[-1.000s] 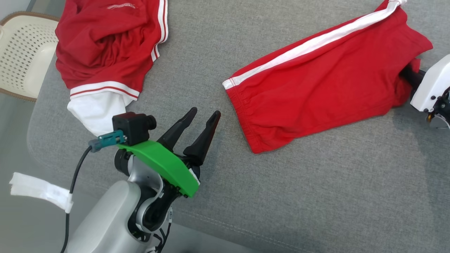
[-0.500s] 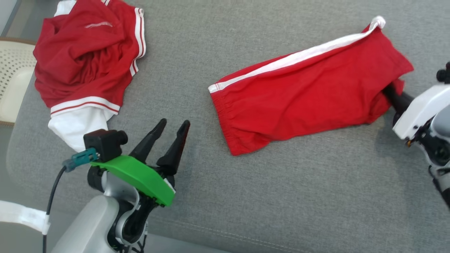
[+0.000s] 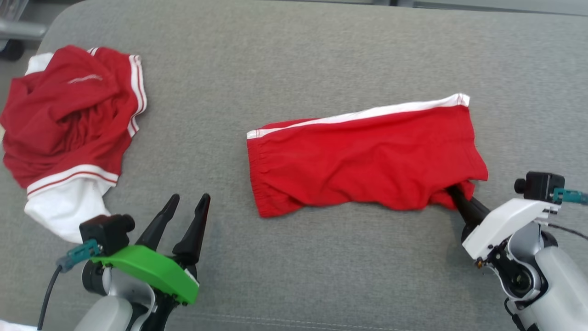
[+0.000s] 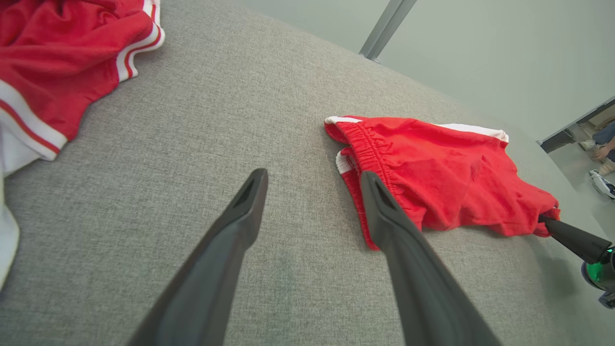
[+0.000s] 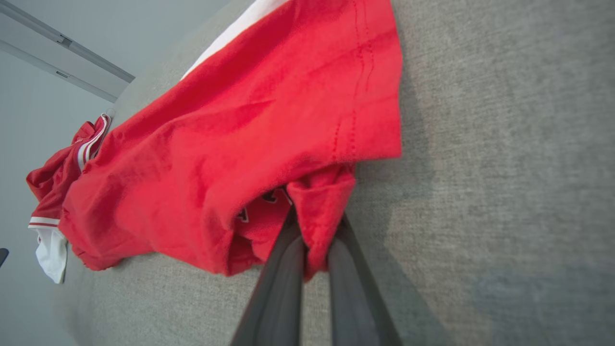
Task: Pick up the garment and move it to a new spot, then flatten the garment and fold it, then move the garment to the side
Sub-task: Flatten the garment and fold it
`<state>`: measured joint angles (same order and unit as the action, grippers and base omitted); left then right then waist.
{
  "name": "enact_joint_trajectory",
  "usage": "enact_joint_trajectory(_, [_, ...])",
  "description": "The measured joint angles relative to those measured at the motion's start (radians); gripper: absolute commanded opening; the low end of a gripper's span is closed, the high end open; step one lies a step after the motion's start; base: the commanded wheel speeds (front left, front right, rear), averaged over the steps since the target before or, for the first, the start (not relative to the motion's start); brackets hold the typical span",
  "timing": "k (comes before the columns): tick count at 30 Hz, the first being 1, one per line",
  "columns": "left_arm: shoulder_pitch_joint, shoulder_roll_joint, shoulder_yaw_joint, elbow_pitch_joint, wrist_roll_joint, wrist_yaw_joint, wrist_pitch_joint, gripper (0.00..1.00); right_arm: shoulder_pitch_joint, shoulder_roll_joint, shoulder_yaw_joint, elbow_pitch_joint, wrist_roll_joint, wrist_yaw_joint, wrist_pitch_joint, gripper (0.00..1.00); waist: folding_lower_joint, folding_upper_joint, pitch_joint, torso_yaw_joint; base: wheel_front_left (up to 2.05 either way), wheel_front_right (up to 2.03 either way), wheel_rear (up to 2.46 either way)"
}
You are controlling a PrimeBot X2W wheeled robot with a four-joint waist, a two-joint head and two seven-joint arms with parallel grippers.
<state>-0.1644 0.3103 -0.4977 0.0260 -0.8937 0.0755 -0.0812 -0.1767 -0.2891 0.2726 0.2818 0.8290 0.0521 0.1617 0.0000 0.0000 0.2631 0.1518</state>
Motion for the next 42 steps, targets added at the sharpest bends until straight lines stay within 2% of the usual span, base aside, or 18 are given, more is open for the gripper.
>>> enact_joint_trajectory(9, [0.100,0.020,-0.010,0.004,0.008,0.001,-0.018,1.00,0.099,0.014,-0.010,-0.013,0.023,0.000,-0.061,0.00,-0.0001,0.0000,-0.077,-0.107,0.00,0.00,0.00])
enact_joint_trajectory(14, [0.105,0.027,-0.021,-0.002,0.030,0.001,-0.039,1.00,0.166,0.015,-0.011,-0.011,0.026,0.000,-0.077,0.00,-0.0001,0.0000,-0.118,-0.138,0.00,0.00,0.00])
enact_joint_trajectory(21, [0.105,0.030,-0.030,-0.012,0.048,0.001,-0.052,1.00,0.171,-0.011,-0.016,0.009,-0.001,-0.010,-0.100,0.00,-0.0001,0.0000,-0.139,-0.155,0.00,0.00,0.00])
enact_joint_trajectory(22, [0.105,0.030,-0.031,-0.013,0.048,0.001,-0.052,1.00,0.171,-0.017,-0.017,0.012,-0.003,-0.010,-0.100,0.34,-0.0001,0.0000,-0.139,-0.153,0.00,0.00,0.00])
enact_joint_trajectory(23, [0.105,0.029,-0.033,-0.013,0.048,0.001,-0.052,1.00,0.170,-0.022,-0.019,0.016,-0.007,-0.012,-0.100,0.59,-0.0001,0.0000,-0.138,-0.150,0.00,0.00,0.00])
enact_joint_trajectory(24, [0.105,0.027,-0.035,-0.013,0.048,0.001,-0.053,1.00,0.170,-0.028,-0.020,0.019,-0.019,-0.019,-0.104,0.97,0.0000,0.0000,-0.137,-0.147,0.00,0.00,0.00])
enact_joint_trajectory(25, [0.105,0.026,-0.038,-0.014,0.048,0.001,-0.053,1.00,0.170,-0.032,-0.020,0.021,-0.030,-0.020,-0.106,1.00,-0.0001,0.0000,-0.136,-0.143,0.00,0.00,0.00])
enact_joint_trajectory(35, [0.106,0.021,-0.041,-0.012,0.048,0.001,-0.072,1.00,0.169,-0.037,-0.016,0.042,-0.058,-0.045,-0.129,1.00,0.0000,0.0000,-0.130,-0.104,0.00,0.00,0.00])
enact_joint_trajectory(42, [0.125,0.021,-0.022,-0.005,0.061,0.001,-0.107,1.00,0.210,-0.065,-0.028,0.043,-0.095,-0.063,-0.173,1.00,0.0000,0.0000,-0.162,-0.089,0.00,0.00,0.00])
